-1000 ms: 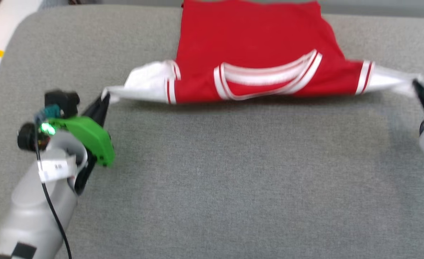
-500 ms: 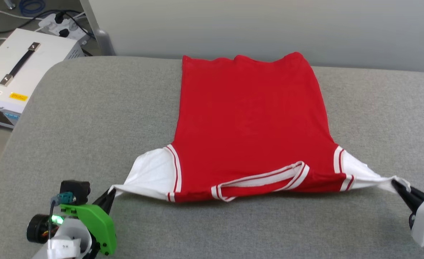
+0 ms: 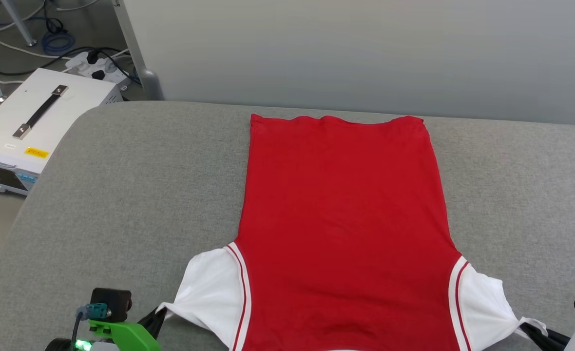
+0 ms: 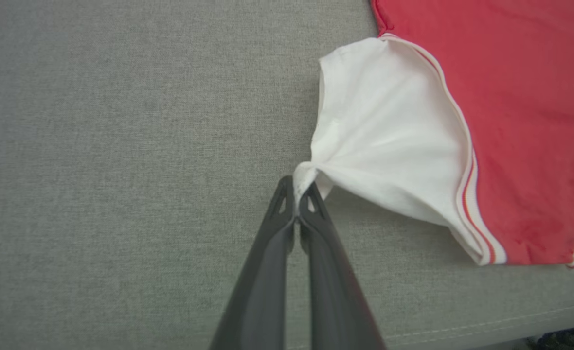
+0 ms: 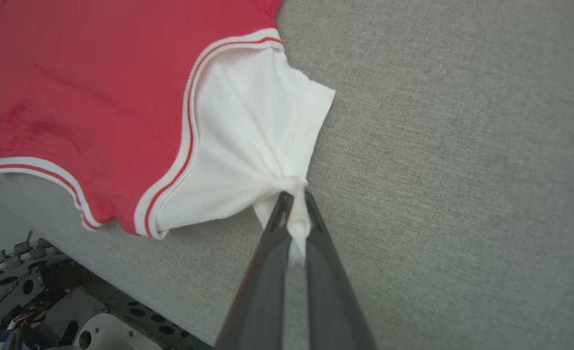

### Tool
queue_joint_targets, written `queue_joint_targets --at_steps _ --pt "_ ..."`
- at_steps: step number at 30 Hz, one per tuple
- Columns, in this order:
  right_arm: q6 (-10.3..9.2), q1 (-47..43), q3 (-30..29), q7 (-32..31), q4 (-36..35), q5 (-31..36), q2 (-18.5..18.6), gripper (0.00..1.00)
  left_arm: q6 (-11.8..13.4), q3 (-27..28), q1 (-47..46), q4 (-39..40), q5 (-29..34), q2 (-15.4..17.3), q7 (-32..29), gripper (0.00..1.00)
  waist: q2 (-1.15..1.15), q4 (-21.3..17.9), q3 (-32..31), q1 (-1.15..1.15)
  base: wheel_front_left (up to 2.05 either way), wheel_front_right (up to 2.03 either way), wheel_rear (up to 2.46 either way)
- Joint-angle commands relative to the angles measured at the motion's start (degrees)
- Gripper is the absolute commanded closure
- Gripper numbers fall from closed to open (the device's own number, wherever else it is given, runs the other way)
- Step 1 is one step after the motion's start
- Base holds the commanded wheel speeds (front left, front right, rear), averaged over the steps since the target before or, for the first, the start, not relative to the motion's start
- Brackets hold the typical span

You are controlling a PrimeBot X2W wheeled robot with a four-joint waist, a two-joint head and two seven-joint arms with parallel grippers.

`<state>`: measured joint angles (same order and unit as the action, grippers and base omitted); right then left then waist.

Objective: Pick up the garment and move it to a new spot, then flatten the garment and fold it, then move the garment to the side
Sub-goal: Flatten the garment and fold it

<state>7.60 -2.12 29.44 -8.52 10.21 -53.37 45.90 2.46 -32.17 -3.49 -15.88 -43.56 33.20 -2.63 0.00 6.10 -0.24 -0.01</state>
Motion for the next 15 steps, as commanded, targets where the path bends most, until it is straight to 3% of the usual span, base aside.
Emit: queue_joint_targets --at_steps 1,2,3,4,9,15 --pt "-0.11 -0.7 -1.0 -0.7 -0.4 -0.7 0.5 1.0 0.6 0.1 0.6 0.9 -0.7 0.7 -0.5 1.0 0.0 0.1 0.4 0.01 0.0 0.0 0.0" --pt "-0.11 -0.6 -1.6 -1.0 -0.8 -0.5 0.6 0.73 0.7 -0.1 0.5 1.8 -0.6 0.9 -0.9 1.0 0.0 0.1 0.7 0.01 0.0 0.0 0.0" --pt "-0.11 -0.4 -2.1 -1.2 -1.4 -0.2 0.7 0.23 0.8 -0.2 0.4 2.5 -0.4 1.1 -1.3 1.0 0.0 0.1 0.9 0.01 0.0 0.0 0.0" --pt "-0.11 -0.4 -2.6 -2.4 -2.0 -0.7 0.8 0.0 1.0 -0.3 0.3 3.4 -0.3 1.3 -1.7 1.0 0.0 0.1 1.3 0.01 0.0 0.0 0.0" --pt "-0.11 1.4 -6.4 -7.6 -6.1 -2.6 1.8 0.0 2.7 0.9 0.5 8.7 -3.8 0.6 -5.2 1.0 0.0 0.7 3.6 0.01 0.0 0.0 0.0" --pt "-0.11 7.3 -13.1 -17.0 -10.8 -4.0 3.3 0.0 5.3 0.9 1.3 18.6 -5.7 2.2 -11.3 1.0 0.0 2.2 8.8 0.01 0.0 0.0 0.0"
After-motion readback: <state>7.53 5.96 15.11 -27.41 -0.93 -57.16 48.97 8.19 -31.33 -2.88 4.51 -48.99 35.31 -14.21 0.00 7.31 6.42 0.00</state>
